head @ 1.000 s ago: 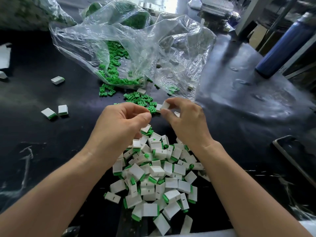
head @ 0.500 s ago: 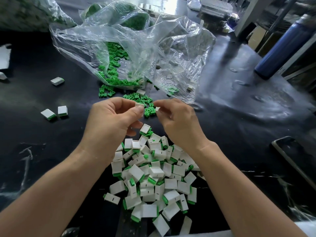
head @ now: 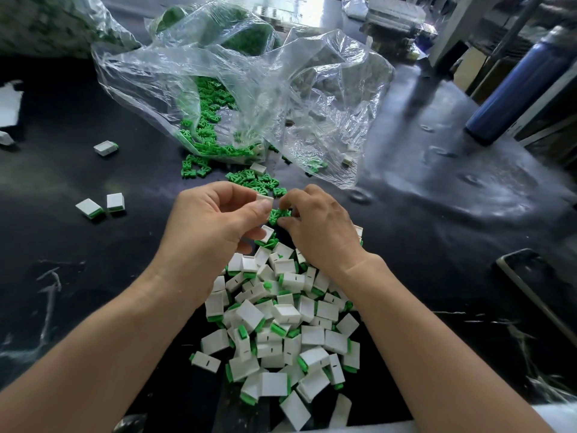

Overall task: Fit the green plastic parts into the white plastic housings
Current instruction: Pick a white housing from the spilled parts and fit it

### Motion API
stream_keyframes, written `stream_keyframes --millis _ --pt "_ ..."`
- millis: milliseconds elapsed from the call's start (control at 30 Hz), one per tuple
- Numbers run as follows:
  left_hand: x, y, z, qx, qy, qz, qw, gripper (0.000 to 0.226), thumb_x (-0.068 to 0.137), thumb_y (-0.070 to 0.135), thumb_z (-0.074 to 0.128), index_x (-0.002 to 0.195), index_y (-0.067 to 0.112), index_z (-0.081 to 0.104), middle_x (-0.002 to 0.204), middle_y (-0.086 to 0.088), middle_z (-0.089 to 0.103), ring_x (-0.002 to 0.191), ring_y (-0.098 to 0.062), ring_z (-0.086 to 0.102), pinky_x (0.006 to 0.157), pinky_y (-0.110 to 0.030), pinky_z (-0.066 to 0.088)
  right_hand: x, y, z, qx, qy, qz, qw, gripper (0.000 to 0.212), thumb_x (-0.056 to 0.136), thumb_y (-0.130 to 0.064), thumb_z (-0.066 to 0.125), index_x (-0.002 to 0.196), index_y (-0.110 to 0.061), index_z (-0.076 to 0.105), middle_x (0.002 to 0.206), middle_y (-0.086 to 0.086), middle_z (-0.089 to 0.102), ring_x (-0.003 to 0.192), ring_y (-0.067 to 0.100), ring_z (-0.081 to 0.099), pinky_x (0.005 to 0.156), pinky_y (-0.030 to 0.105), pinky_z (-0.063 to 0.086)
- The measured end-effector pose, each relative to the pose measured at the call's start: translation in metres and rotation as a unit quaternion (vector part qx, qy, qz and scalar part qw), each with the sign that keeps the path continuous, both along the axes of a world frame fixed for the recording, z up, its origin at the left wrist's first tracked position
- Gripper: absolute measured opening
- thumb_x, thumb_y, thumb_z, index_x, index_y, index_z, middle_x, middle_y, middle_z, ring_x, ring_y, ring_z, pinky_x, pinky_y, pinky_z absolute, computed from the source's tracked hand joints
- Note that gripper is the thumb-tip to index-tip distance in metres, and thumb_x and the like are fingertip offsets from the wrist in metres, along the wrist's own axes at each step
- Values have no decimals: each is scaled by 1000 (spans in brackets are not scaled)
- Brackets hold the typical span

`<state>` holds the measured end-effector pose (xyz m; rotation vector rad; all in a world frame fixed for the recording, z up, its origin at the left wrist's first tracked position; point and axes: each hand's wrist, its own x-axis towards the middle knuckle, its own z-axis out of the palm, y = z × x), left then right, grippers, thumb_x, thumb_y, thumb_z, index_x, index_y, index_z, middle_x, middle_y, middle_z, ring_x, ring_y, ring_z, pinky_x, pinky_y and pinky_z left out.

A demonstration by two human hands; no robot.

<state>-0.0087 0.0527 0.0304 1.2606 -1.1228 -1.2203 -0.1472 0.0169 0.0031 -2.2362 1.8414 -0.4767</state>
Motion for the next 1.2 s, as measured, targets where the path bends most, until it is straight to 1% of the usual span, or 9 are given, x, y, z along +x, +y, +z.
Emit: stream_keyframes --millis 133,233,300,400,533,667,833,967,1200 --pt "-1 1 0 2 1 -9 1000 9 78 8 68 73 15 65 60 3 67 49 -6 61 44 -16 48 -2 -1 -2 -14 -3 2 1000 24 94 -25 51 114 -17 60 107 6 54 104 24 50 76 24 27" --pt "-1 2 1 3 6 -21 1000 13 77 3 67 74 15 65 60 2 68 50 -7 62 46 -17 49 -4 0 0 -35 -51 -4 998 23 95 -22 48 106 -11 64 103 8 59 97 25 53 78 28 31" --pt "-2 3 1 2 10 -30 999 15 77 1 67 73 16 66 58 3 68 50 -7 61 46 -17 48 -6 2 6 -43 -128 -16 991 19 93 -19 51 99 -9 66 94 7 64 88 22 56 78 30 39" --pt "-2 3 1 -1 11 -38 999 14 75 3 70 72 16 68 58 2 67 55 -10 63 50 -20 51 -13 6 18 -12 -296 -26 955 12 90 -13 56 85 -19 65 70 -4 63 70 12 60 65 20 45" --pt "-2 3 1 -1 13 -45 999 18 72 0 71 68 18 69 60 -1 68 60 -14 64 56 -22 55 -19 21 32 23 -461 30 886 25 87 2 57 80 -22 60 70 -4 65 61 3 63 57 12 46" --pt "-2 5 2 2 20 -54 998 18 72 -1 70 69 17 69 64 -6 70 62 -18 66 55 -21 56 -15 29 38 26 -436 79 896 28 83 4 61 77 -23 65 69 -12 64 64 -1 59 62 10 44" --pt "-3 5 4 4 24 -65 998 18 70 -1 70 67 17 68 62 -6 70 61 -18 65 56 -23 56 -11 32 40 43 -439 85 894 24 83 4 61 82 -19 65 72 -6 64 64 0 58 63 13 47" --pt "-3 6 5 -5 27 -72 997 17 71 -3 69 69 14 68 58 -2 68 55 -11 62 54 -18 54 -10 33 40 37 -443 82 892 23 83 4 61 80 -19 65 72 -4 64 63 1 58 63 13 47" --pt "-3 7 7 -15 14 -76 997 15 72 2 69 69 17 70 58 -1 68 54 -10 62 55 -19 53 -11 33 40 43 -406 87 909 25 82 2 64 78 -23 66 72 -2 66 64 6 61 64 20 51"
